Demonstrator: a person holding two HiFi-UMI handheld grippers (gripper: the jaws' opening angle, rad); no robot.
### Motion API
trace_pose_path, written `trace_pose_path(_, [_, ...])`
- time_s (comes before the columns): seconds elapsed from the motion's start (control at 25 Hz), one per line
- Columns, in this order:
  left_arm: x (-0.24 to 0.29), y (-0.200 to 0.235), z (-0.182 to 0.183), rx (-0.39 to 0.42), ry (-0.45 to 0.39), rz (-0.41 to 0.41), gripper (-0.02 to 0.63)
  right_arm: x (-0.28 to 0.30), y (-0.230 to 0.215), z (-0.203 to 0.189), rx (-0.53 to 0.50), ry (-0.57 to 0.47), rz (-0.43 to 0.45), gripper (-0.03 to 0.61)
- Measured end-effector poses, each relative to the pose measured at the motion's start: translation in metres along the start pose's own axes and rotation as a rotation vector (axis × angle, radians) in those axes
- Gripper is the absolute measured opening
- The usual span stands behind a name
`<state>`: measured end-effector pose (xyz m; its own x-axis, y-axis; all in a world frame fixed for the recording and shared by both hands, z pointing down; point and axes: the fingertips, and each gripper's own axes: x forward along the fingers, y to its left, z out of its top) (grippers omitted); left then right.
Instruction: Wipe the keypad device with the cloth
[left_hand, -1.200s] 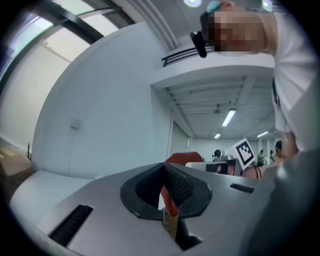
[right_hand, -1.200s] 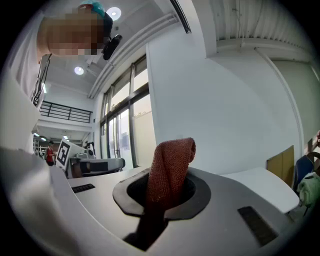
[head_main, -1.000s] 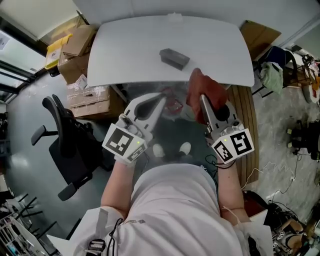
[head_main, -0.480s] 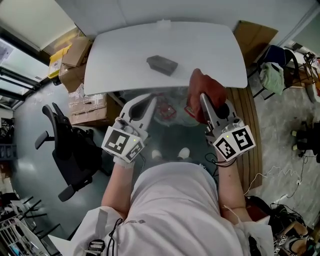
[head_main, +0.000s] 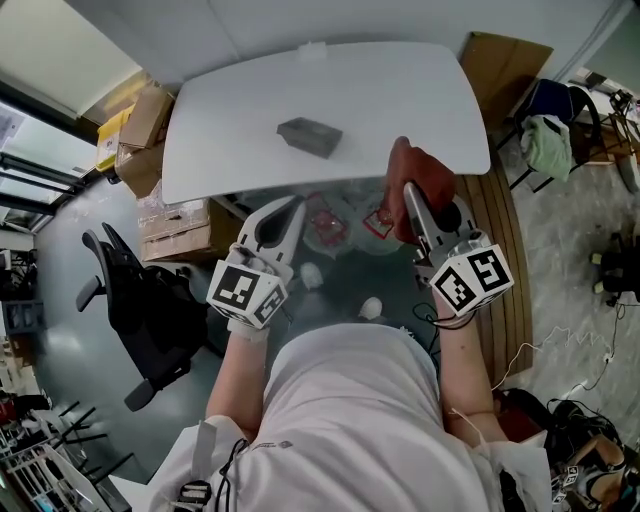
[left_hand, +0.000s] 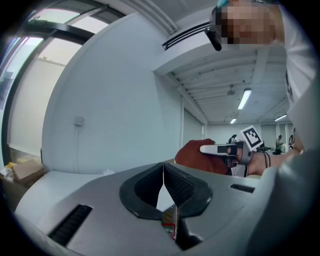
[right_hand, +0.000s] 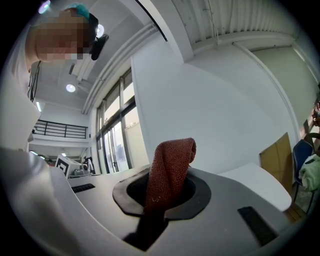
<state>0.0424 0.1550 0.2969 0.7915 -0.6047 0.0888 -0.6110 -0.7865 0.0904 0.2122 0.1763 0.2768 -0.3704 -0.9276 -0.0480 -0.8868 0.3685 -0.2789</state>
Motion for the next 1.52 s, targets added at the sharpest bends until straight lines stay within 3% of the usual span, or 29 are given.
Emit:
trace_pose_path(0.24, [0.024,0.050,-0.020,-0.053,0.027,0.002,0.012,0.040,-0.016,-0.015,-0.013,0.057,-0.042,0.054])
trace_pose_path(0.56, [0.059,0.147,-0.052,-0.110,0.089,-0.013,0.012,0.141,-0.029,-0.036,-0.045,0.166,-0.092,0.054])
trace_pose_path(0.72, [0.083,0.184,-0.069,-0.137,0.121,-0.058,0.012,0.191,-0.030,-0.050,-0.069,0.209,-0.118,0.054])
trace_pose_path(0.96, [0.108,0.211,-0.117,-0.071,0.253,-0.141,0.012,0.237,-0.047,-0.075,-0.099,0.290,-0.177,0.054])
trace_pose_path(1.08, [0.114,0.220,-0.131,-0.091,0.278,-0.142,0.012,0.249,-0.057,-0.089,-0.118,0.337,-0.196,0.054])
trace_pose_path(1.28, [0.123,0.224,-0.152,-0.129,0.320,-0.124,0.014,0.261,-0.080,-0.116,-0.115,0.407,-0.195,0.054])
trace_pose_path(1.52, [0.130,0.232,-0.169,-0.179,0.344,-0.036,0.014,0.276,-0.105,-0.153,-0.111,0.523,-0.124,0.054])
